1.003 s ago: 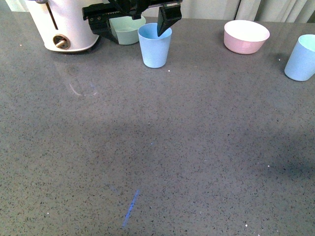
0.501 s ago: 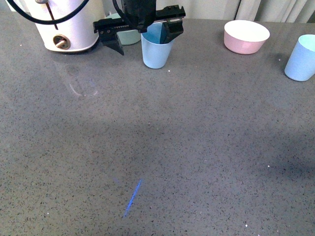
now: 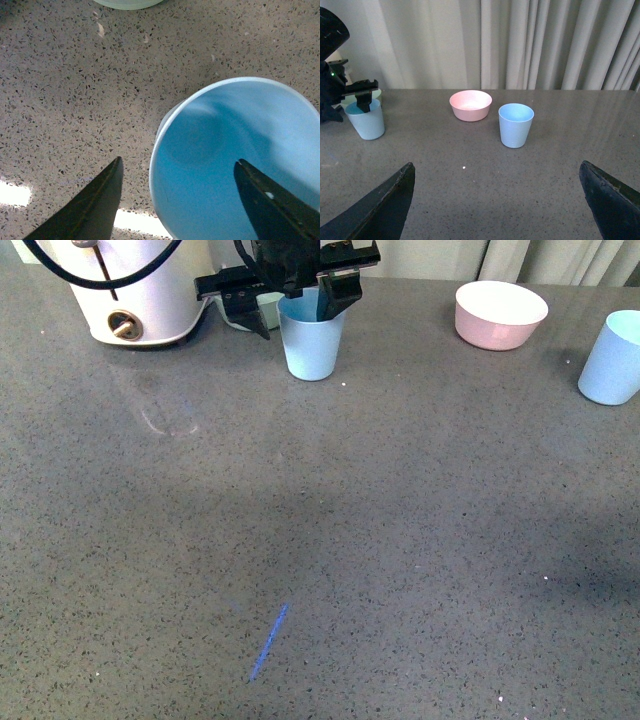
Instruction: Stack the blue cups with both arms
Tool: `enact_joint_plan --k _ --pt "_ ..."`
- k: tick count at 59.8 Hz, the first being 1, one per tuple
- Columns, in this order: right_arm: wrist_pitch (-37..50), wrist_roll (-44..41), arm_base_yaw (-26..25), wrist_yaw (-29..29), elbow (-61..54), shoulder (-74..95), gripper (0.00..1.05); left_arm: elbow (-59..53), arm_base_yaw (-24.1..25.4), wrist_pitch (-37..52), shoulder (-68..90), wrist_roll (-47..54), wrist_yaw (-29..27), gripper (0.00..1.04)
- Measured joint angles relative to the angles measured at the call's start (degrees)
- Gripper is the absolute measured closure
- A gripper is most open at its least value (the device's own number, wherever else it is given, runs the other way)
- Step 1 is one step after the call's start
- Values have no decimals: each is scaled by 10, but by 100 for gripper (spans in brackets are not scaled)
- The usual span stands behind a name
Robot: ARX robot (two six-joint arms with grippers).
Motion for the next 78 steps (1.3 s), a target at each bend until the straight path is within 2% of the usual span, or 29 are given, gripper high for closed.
enact_joint_plan --k 4,6,9,15,16,21,39,51,58,63,72,78 --pt "0 0 0 0 0 0 9 0 0 0 2 0 0 44" --pt "0 0 0 0 0 0 9 0 0 0 4 0 2 55" --pt "0 0 0 0 0 0 9 0 1 0 7 2 7 65" --pt "0 0 0 0 0 0 9 0 2 1 8 4 10 78" --pt "0 0 0 0 0 0 9 0 2 1 8 5 9 85" --pt "0 0 0 0 0 0 9 1 4 3 8 7 10 103" --pt "0 0 0 0 0 0 9 2 -8 -14 2 20 4 103" --pt "0 0 0 0 0 0 9 0 -45 -37 -24 15 34 103" --pt "0 0 0 0 0 0 9 -174 -83 77 -137 5 45 103" --pt "0 0 0 0 0 0 9 -273 -100 122 -205 4 49 103" --pt "0 0 0 1 0 0 9 -382 -129 157 -263 -5 42 103" --pt "0 0 0 1 0 0 9 -414 -135 160 -259 -10 42 103"
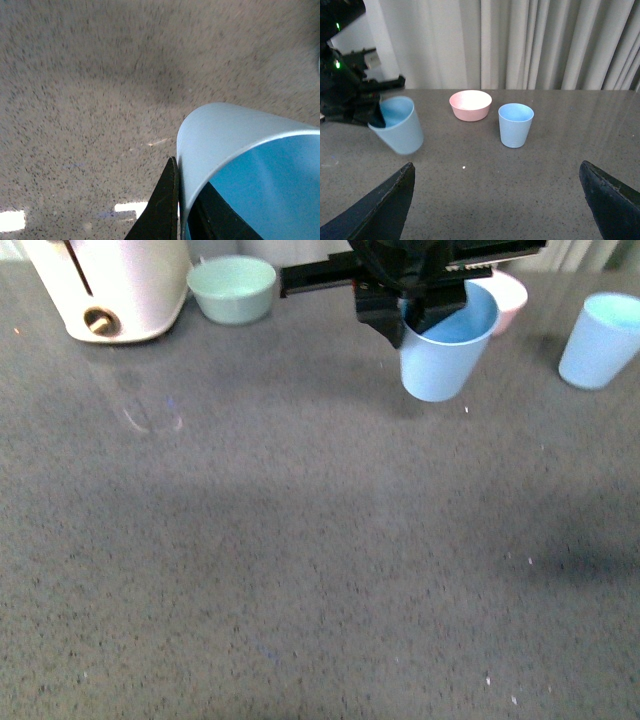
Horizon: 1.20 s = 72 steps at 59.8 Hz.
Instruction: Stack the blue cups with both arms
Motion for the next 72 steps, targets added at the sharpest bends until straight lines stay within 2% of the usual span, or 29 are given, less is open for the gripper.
enact_joint_plan --k 58,61,72 --pt "0 0 0 0 0 0 9 32 4 -17 73 -9 -10 103" --pt "0 0 0 0 0 0 9 30 4 -14 73 -9 -8 99" --pt "0 0 0 0 0 0 9 26 5 -3 74 -10 3 72"
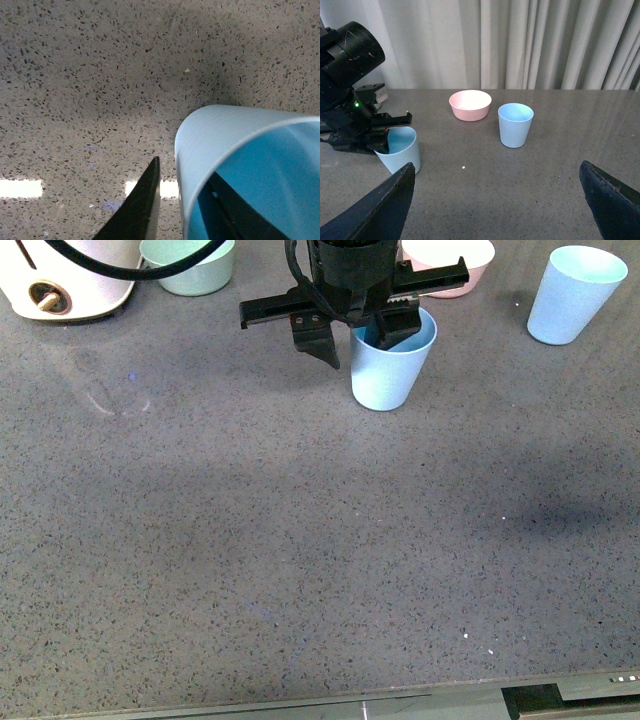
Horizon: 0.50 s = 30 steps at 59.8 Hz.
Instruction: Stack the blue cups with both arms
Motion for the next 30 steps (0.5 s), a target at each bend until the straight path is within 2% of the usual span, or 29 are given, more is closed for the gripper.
enact_joint_plan --k 7,16,22,30 --pt "0 0 0 0 0 0 9 0 1 3 0 0 2 56" --pt "0 0 0 0 0 0 9 -3 5 8 -6 0 1 24" --pt "0 0 0 0 0 0 9 -4 7 8 -18 0 0 8" --pt "0 0 0 0 0 0 9 -4 13 8 -37 0 -1 9"
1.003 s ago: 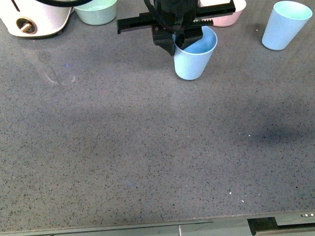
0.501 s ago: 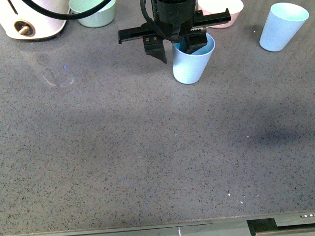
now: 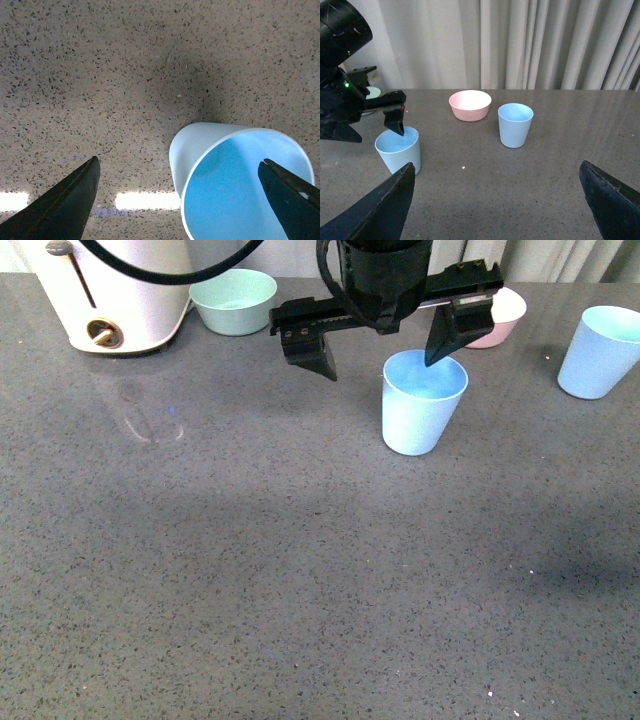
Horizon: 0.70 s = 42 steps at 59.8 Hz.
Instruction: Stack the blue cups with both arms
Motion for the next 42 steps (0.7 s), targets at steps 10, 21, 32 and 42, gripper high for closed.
enact_joint_plan --k 10,21,32,42 --pt "0 0 0 0 0 0 9 -36 10 16 -41 1 6 9" --pt "0 0 0 0 0 0 9 -107 39 63 -112 -1 17 9" --pt "0 0 0 0 0 0 9 -181 88 148 -176 -1 14 9" --pt "0 0 0 0 0 0 9 -297 152 235 -260 9 21 9"
